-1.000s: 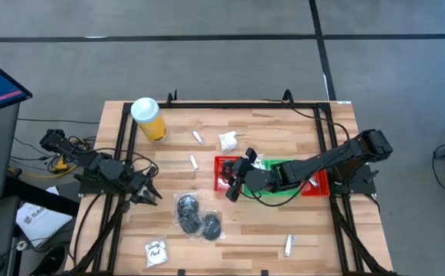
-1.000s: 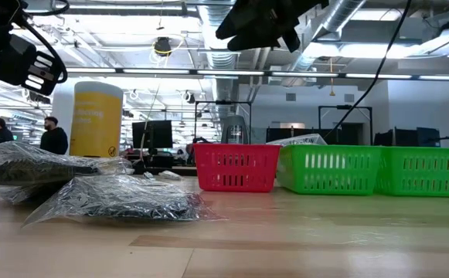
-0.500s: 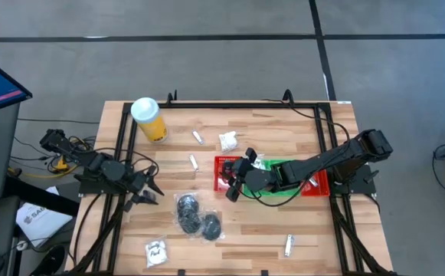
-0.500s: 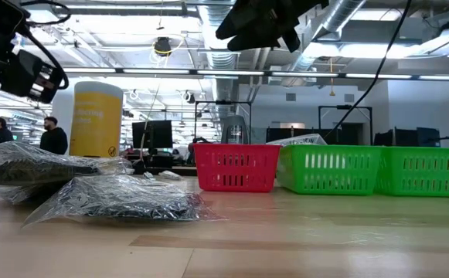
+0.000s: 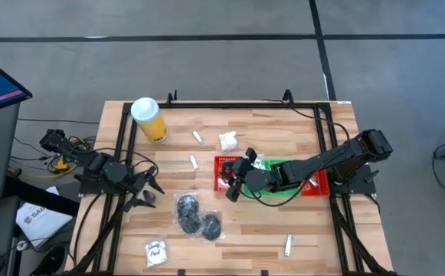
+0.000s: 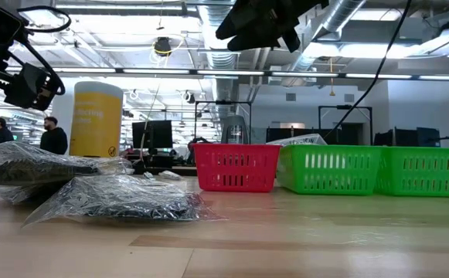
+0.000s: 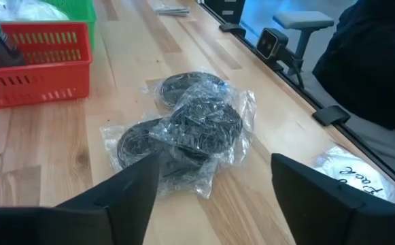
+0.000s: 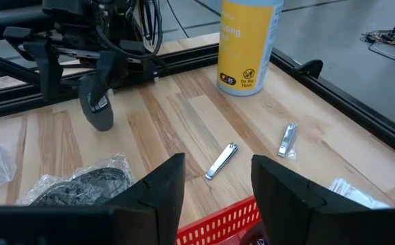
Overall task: Pick & Place Travel size toiletries
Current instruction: Put the black deodorant into the left red bin
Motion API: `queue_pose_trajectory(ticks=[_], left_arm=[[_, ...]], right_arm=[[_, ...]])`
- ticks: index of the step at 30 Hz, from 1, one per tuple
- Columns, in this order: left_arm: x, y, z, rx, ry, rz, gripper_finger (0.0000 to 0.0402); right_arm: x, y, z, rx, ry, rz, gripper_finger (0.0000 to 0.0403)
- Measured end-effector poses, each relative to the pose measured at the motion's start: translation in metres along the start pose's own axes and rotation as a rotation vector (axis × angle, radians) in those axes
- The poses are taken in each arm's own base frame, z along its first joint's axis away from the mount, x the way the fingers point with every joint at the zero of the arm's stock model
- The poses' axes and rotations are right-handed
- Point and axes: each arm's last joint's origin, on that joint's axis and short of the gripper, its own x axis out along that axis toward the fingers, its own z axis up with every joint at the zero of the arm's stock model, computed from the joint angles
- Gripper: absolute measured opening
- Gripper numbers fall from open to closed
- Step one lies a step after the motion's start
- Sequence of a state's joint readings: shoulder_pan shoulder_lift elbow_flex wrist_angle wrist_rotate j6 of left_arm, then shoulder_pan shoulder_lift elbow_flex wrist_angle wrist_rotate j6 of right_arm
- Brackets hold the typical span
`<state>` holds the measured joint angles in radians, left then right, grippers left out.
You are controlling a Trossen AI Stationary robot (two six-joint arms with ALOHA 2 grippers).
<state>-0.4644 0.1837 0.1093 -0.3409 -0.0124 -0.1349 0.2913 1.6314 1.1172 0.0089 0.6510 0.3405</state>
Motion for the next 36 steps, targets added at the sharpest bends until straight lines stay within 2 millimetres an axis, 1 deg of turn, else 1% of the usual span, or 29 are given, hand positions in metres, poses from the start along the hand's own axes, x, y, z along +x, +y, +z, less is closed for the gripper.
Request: queue_pose_trajectory(ticks=[5, 10, 15, 22, 24, 32, 36], left_arm=[[0.0, 0.0, -0.001, -0.021, 0.01, -0.012, 0.03], [0.006, 0.0, -0.004, -0.027, 0.077, -0.004, 0.0312], [0.013, 0.002, -0.01, -0.05, 0.177, 0.044, 0.032], [0.019, 0.002, -0.013, -0.101, 0.243, 0.072, 0.0322], [0.019, 0.003, -0.018, -0.104, 0.292, 0.075, 0.0322], [0.021, 0.003, -0.018, -0.079, 0.286, 0.085, 0.0322], [0.021, 0.003, -0.018, -0.104, 0.282, 0.089, 0.0322]], right_arm=[[0.0, 0.0, 0.0, 0.0, 0.0, 0.0, 0.0159], [0.0, 0.0, 0.0, 0.0, 0.0, 0.0, 0.0159], [0.0, 0.0, 0.0, 0.0, 0.0, 0.0, 0.0159], [0.0, 0.0, 0.0, 0.0, 0.0, 0.0, 0.0159], [0.0, 0.0, 0.0, 0.0, 0.0, 0.0, 0.0159], [0.0, 0.0, 0.0, 0.0, 0.0, 0.0, 0.0159], [0.0, 0.0, 0.0, 0.0, 0.0, 0.0, 0.0159]])
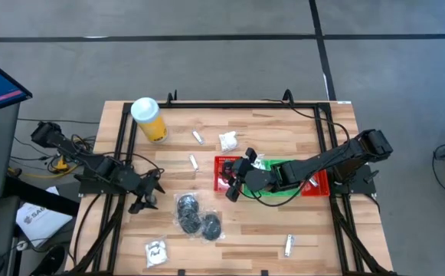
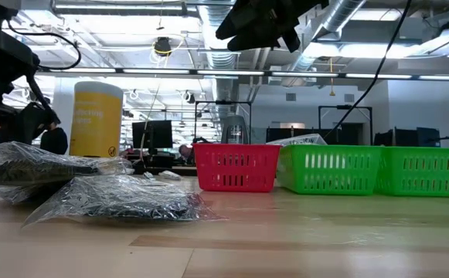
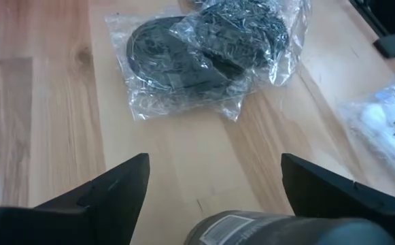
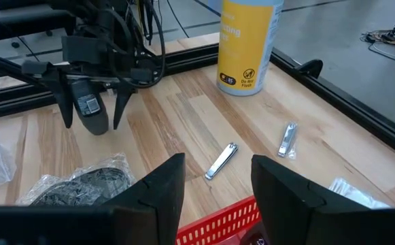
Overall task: Pick & Place Travel size toiletries
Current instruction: Put the black deodorant into the left red bin
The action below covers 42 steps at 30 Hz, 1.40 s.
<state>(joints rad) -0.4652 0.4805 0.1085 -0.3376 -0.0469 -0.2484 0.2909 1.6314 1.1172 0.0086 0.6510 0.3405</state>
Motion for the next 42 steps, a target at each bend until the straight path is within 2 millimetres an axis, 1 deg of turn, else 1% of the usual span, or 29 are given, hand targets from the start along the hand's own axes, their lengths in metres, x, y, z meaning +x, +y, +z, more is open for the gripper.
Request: queue_pose_trajectory(ticks=[10, 19, 30, 33, 42], left_arm=[[0.0, 0.0, 0.0, -0.127, -0.009, 0.007, 0.0322], [0.0, 0.0, 0.002, -0.016, -0.028, 0.01, 0.0322], [0.003, 0.0, 0.002, -0.011, -0.01, 0.015, 0.0322], [0.007, 0.001, 0.001, 0.016, -0.039, 0.033, 0.0322], [0.016, 0.0, 0.001, 0.027, -0.01, 0.04, 0.0322]], right_arm=[[0.0, 0.0, 0.0, 0.0, 0.0, 0.0, 0.0159], [0.0, 0.0, 0.0, 0.0, 0.0, 0.0, 0.0159], [0.0, 0.0, 0.0, 0.0, 0.0, 0.0, 0.0159], [0.0, 0.0, 0.0, 0.0, 0.0, 0.0, 0.0159], [0.0, 0.0, 0.0, 0.0, 0.0, 0.0, 0.0159]])
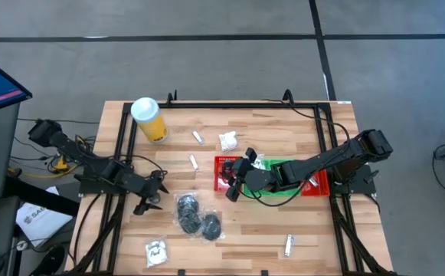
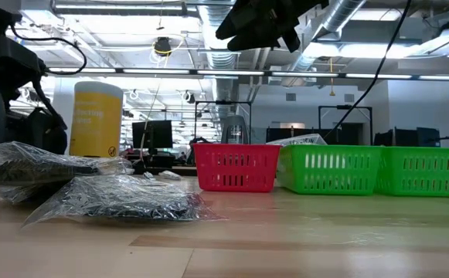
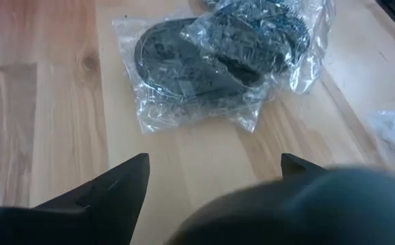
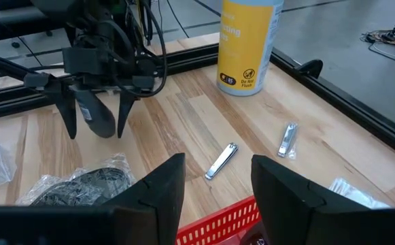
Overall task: Pick & Place Travel size toiletries
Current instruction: Put the black deodorant into the left red bin
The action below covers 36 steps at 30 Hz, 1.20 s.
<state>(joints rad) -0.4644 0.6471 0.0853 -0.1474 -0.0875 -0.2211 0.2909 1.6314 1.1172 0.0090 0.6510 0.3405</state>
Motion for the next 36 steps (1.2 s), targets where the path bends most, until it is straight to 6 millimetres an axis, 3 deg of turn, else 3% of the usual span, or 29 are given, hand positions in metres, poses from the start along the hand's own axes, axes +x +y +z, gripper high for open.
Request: queue_pose_trajectory(ticks=[18, 23, 30, 36], left_arm=[[0.0049, 0.0019, -0.0007, 0.003, -0.002, 0.076, 0.0316], [0.0058, 0.0018, -0.0004, 0.004, -0.002, 0.076, 0.0277], [0.0058, 0.0018, -0.0003, 0.007, -0.004, 0.079, 0.0187], [0.0056, 0.0, -0.0003, 0.021, -0.015, 0.1, 0.0182]], right_arm=[[0.0, 0.0, 0.0, 0.0, 0.0, 0.0, 0.0159], [0.0, 0.0, 0.0, 0.0, 0.0, 0.0, 0.0159], [0.0, 0.0, 0.0, 0.0, 0.0, 0.0, 0.0159], [0.0, 0.0, 0.0, 0.0, 0.0, 0.0, 0.0159]])
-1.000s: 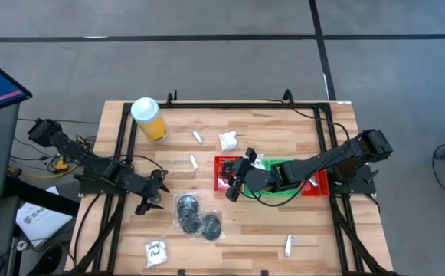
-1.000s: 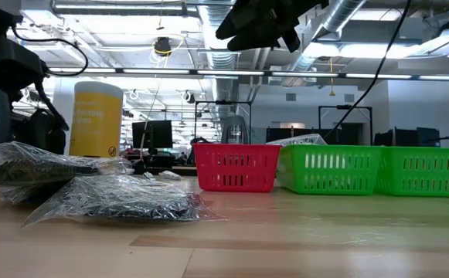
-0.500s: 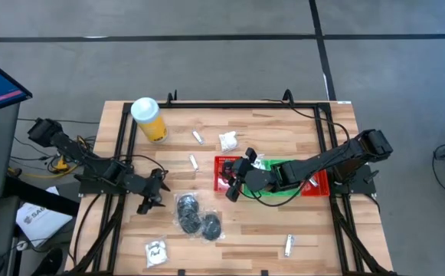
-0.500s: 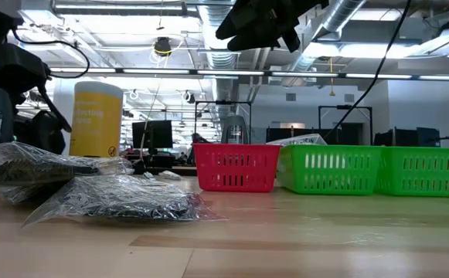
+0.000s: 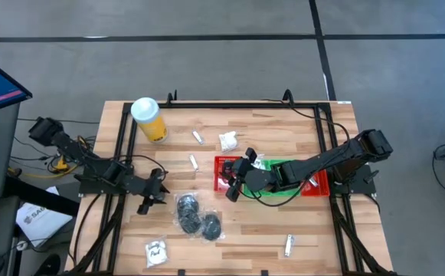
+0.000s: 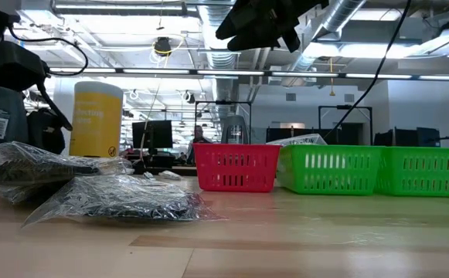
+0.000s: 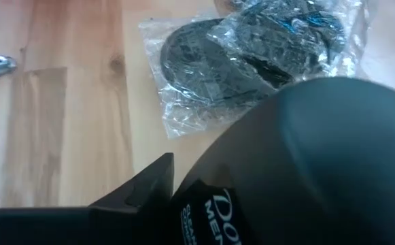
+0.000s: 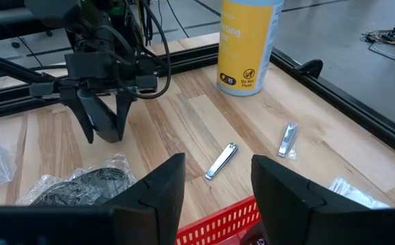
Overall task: Pick & Place Travel size toiletries
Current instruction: Put the black deodorant into the left red bin
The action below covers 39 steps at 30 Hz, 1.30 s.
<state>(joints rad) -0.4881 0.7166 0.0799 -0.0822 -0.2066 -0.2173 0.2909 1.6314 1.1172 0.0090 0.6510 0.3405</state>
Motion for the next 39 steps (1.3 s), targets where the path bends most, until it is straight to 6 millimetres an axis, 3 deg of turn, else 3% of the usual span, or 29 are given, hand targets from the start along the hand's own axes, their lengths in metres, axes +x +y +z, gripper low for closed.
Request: queue_pose_trajectory(ticks=[29, 39], left_arm=[[-0.006, 0.0, 0.032, -0.11, -0.375, 0.195, 0.0182], [-0.001, 0.012, 0.04, -0.173, -0.421, 0.253, 0.0182]], right_arm=[[0.0, 0.0, 0.0, 0.0, 0.0, 0.0, 0.0159], [0.0, 0.0, 0.0, 0.0, 0.0, 0.0, 0.0159]])
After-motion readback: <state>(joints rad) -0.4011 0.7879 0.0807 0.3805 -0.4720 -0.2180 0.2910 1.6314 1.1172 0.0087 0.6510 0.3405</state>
